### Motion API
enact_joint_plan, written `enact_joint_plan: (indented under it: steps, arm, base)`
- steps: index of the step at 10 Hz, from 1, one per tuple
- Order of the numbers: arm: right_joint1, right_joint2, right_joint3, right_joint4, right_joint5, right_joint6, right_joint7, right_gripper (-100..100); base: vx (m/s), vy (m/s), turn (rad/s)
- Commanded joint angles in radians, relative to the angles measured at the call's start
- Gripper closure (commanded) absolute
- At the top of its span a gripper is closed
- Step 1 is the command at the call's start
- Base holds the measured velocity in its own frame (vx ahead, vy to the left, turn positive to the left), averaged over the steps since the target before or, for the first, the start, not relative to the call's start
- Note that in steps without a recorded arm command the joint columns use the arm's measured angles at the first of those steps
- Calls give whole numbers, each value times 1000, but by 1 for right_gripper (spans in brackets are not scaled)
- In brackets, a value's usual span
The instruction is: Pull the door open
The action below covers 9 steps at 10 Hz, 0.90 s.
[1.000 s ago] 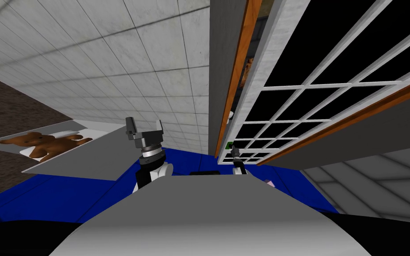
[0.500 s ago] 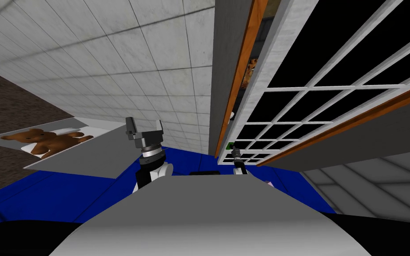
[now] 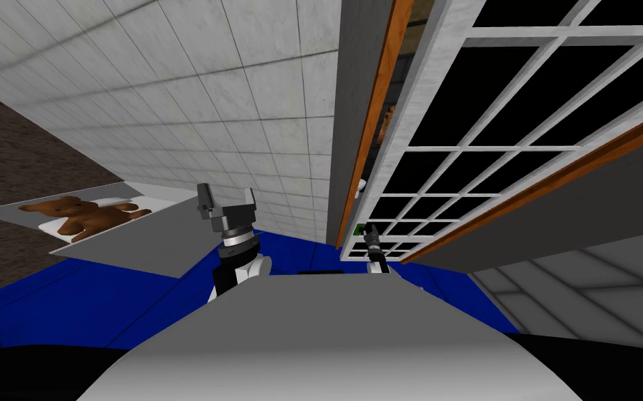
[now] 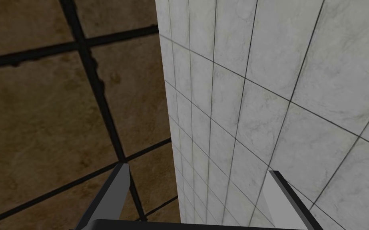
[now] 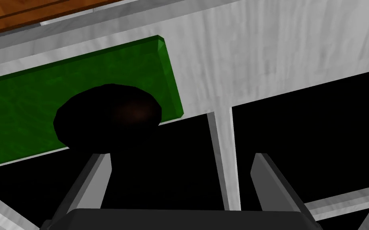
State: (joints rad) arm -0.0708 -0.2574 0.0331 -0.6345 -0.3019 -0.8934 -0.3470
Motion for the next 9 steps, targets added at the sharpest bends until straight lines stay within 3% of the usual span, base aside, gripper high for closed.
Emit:
enact_joint_plan:
  steps: [1, 9]
  arm:
    - [11, 21, 21, -17, -1, 15, -28, -100]
    - [16, 18, 59, -28, -75, 15, -220, -100]
  base:
    - [-49, -9, 26]
    - [-41, -12, 42]
